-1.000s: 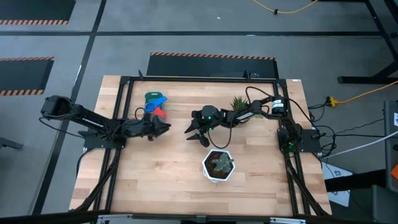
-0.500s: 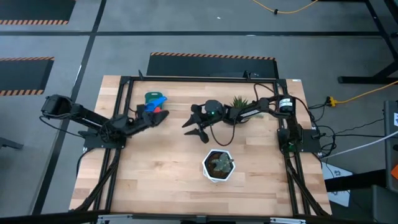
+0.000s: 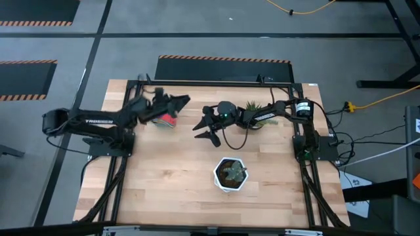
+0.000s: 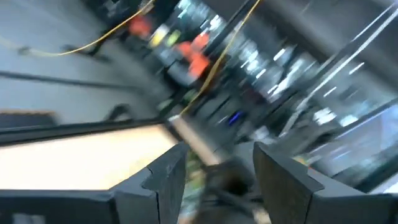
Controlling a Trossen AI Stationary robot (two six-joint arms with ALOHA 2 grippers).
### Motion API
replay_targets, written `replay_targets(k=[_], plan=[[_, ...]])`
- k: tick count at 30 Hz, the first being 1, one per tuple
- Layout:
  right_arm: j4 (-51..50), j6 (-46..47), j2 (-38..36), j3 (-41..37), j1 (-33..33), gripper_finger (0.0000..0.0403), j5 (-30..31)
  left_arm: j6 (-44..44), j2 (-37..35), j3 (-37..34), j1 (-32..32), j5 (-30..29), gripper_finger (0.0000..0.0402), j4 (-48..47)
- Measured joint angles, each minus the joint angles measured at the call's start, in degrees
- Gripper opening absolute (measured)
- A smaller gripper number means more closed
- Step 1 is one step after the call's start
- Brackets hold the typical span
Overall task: Nest measuring cups in basket
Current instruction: Put the nested measuring cups into the green bin
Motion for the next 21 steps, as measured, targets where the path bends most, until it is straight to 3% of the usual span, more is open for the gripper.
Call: replay_targets(k=[4,10,21], plan=[[0.0,0.1,0.0,0.0,0.1,0.0190,-2.2,6.8,0.0,7.5,6.4,3.8,0.0176,-20.0],[0.0,0.2,0.0,0.0,0.1,0.0190,-6.3,19.6,0.0,15.2,15.1,2.8,0.0176,-41.2],[0.0,0.2,0.0,0.0,0.1,0.0190,-6.4,31.1,0.5,16.7,25.8,-3.6,0.0176,-59.1]])
